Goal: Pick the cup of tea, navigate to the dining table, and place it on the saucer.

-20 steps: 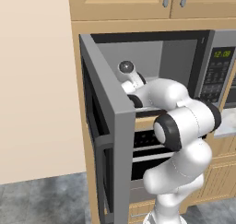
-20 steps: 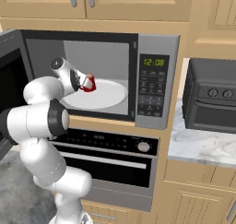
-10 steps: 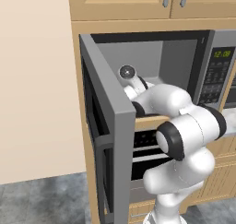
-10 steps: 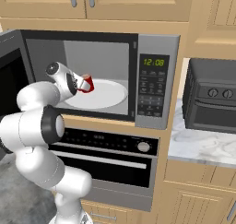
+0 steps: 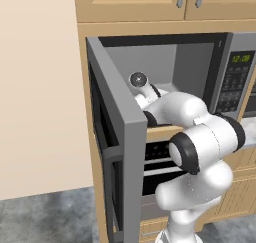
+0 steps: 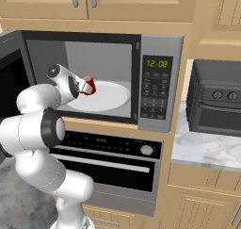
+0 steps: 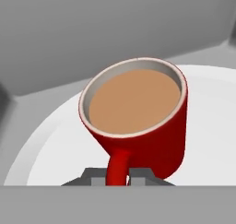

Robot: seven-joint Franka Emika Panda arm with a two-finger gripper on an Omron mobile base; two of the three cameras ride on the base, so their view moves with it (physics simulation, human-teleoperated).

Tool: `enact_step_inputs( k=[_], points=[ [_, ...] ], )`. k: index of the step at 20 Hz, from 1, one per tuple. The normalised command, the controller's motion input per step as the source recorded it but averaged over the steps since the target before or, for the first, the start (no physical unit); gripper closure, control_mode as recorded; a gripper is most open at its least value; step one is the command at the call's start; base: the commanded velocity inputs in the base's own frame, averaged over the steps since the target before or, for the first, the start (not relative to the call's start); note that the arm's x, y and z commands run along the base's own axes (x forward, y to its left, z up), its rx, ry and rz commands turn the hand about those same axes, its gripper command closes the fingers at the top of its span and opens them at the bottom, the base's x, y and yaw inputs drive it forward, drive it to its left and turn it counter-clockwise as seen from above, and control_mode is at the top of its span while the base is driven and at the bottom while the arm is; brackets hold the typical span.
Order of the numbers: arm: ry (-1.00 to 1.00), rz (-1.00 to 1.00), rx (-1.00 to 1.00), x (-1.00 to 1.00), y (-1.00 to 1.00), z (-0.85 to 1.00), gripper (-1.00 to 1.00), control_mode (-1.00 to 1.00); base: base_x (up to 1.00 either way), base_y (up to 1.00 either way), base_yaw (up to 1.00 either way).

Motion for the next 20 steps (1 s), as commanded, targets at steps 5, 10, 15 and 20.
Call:
enact_step_inputs(
  k=[5,10,15,20],
  points=[
    [0.00,0.00,0.00,-0.05,0.00,0.00,1.00,-1.00,0.00,0.00,0.00],
    [0.01,0.00,0.02,-0.28,-0.11,0.00,1.00,-1.00,0.00,0.00,0.00],
    [0.00,0.00,0.02,-0.38,-0.17,0.09,1.00,-1.00,0.00,0.00,0.00],
    [0.00,0.00,0.02,-0.39,-0.18,0.26,1.00,-1.00,0.00,0.00,0.00]
  ],
)
